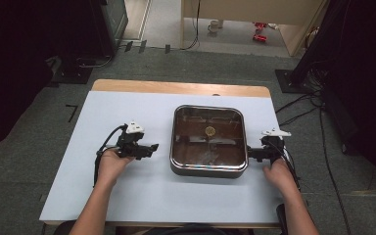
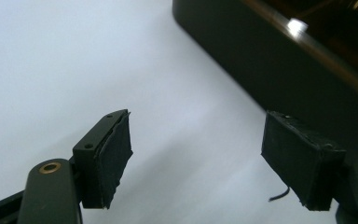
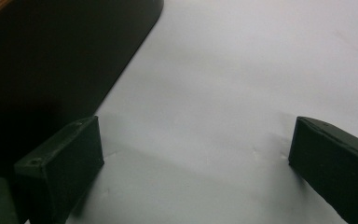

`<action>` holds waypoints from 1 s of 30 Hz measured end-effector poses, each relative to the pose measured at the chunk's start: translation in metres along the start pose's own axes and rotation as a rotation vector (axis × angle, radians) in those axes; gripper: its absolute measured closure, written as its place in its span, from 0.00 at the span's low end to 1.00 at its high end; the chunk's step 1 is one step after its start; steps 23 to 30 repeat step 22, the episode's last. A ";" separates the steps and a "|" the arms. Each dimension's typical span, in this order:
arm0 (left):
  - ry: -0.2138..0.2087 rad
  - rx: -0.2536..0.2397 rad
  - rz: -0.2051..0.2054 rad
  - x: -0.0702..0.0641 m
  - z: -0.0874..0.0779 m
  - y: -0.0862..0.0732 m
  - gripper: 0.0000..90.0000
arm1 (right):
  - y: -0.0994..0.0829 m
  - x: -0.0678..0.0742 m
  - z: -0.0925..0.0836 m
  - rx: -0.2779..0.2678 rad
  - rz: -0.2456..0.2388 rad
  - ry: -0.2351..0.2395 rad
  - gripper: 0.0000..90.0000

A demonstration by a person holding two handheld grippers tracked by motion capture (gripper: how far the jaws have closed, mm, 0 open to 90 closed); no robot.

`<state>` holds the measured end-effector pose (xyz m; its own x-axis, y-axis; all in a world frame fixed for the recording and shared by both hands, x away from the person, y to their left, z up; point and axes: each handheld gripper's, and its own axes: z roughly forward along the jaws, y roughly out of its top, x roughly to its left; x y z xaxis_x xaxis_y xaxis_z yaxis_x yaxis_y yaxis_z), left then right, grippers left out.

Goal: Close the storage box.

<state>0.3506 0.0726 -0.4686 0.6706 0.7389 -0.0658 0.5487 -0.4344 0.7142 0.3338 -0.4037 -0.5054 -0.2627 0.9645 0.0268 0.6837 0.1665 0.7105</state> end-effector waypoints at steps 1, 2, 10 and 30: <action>0.000 0.000 0.000 0.000 0.000 0.000 0.26 | 0.000 0.000 0.000 0.000 0.000 0.000 0.02; 0.002 0.029 0.006 0.000 0.004 -0.006 0.26 | 0.000 0.000 0.000 0.000 0.000 0.000 0.02; 0.011 0.089 0.036 -0.004 0.015 -0.012 0.23 | 0.000 0.000 0.000 0.000 0.000 0.000 0.02; 0.049 0.002 0.041 -0.010 0.016 -0.024 0.20 | 0.000 0.000 0.000 0.000 0.000 0.000 0.02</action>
